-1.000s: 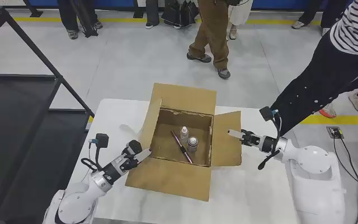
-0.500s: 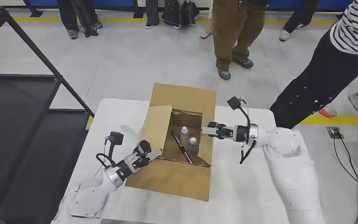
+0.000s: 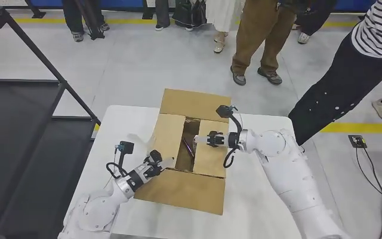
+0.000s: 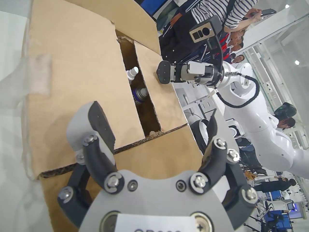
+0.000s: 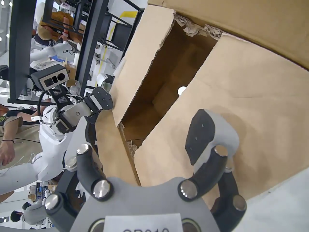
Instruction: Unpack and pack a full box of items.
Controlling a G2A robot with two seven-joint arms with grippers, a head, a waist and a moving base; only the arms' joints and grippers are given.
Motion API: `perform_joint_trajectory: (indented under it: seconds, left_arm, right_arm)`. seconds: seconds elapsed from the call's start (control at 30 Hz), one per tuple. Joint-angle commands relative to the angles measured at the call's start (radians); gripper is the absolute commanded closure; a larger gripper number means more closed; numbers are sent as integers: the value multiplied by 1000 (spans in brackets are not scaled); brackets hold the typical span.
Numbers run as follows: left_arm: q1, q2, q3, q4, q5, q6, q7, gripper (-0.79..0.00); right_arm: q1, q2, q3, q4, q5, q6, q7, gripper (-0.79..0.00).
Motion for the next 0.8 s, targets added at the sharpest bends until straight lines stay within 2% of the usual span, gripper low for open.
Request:
perform_joint_trajectory:
  seconds: [0.0, 0.53, 0.77]
  left_arm:
    - [-6, 0, 10, 4, 8, 14, 5, -785]
    - [-25, 3, 43, 22, 34, 57, 23, -785]
    - [-2, 11, -12, -37, -67, 42, 22, -785]
  right_arm:
    - [1, 1, -10, 0, -11, 4, -3, -785]
    - [9, 11, -42, -10, -20, 18, -15, -785]
    - [8, 21, -21, -41, -1, -5, -42, -785]
